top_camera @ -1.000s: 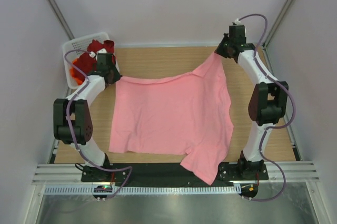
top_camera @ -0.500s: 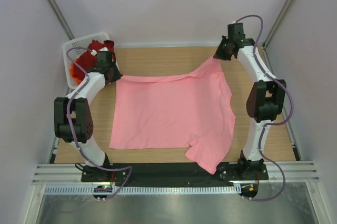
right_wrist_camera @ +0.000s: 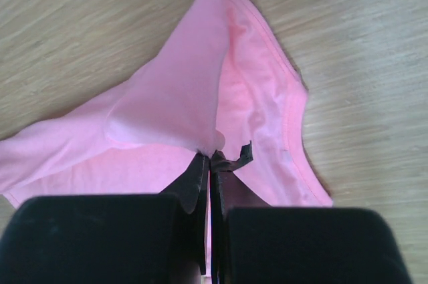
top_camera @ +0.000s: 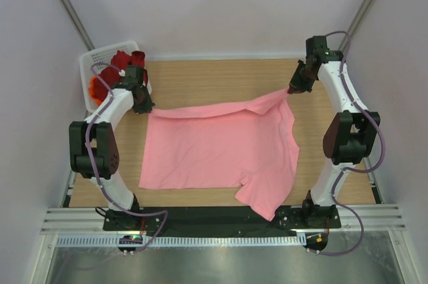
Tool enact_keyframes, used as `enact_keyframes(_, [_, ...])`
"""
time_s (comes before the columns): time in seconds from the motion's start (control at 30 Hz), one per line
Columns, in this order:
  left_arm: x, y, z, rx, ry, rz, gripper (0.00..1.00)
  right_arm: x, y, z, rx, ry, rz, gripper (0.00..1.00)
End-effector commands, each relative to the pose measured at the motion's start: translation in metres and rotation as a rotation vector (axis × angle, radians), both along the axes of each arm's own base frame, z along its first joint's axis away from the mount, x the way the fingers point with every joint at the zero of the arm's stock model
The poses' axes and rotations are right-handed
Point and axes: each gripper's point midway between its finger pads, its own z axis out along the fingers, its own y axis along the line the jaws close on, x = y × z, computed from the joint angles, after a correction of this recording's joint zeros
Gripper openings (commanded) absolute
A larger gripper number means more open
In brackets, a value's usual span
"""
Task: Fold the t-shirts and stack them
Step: Fold the tshirt
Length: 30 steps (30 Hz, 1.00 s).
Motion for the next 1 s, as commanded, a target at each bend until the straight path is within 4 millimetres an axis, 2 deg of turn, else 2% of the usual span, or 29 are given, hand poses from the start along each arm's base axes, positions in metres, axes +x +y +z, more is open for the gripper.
enact_keyframes(0.0, [-0.006, 0.015, 0.015, 0.069, 0.034, -0.017, 0.0, -0.027, 0.003, 0.011, 0.009, 0.038, 0.039, 0.01])
enact_keyframes(0.2, [-0.015, 0.015, -0.004, 0.068, 0.109, -0.018, 0.0, -0.051, 0.003, -0.015, 0.016, 0.131, 0.034, 0.01])
enact_keyframes(0.37, [-0.026, 0.02, -0.02, 0.096, 0.161, -0.005, 0.0, -0.061, 0.001, -0.026, 0.002, 0.168, 0.029, 0.01])
enact_keyframes(0.57, [-0.027, 0.022, -0.026, 0.106, 0.19, 0.001, 0.0, -0.065, -0.001, -0.029, -0.002, 0.177, 0.021, 0.01])
enact_keyframes(0.8, [-0.034, 0.022, -0.028, 0.101, 0.217, 0.005, 0.0, -0.07, 0.004, -0.006, 0.027, 0.149, 0.024, 0.01])
enact_keyframes(0.9, [-0.038, 0.022, -0.031, 0.098, 0.226, 0.013, 0.0, -0.074, 0.008, -0.009, 0.052, 0.152, 0.02, 0.01])
enact_keyframes(0.97, [-0.039, 0.022, -0.036, 0.102, 0.234, 0.013, 0.0, -0.082, 0.009, -0.019, 0.056, 0.182, 0.017, 0.01])
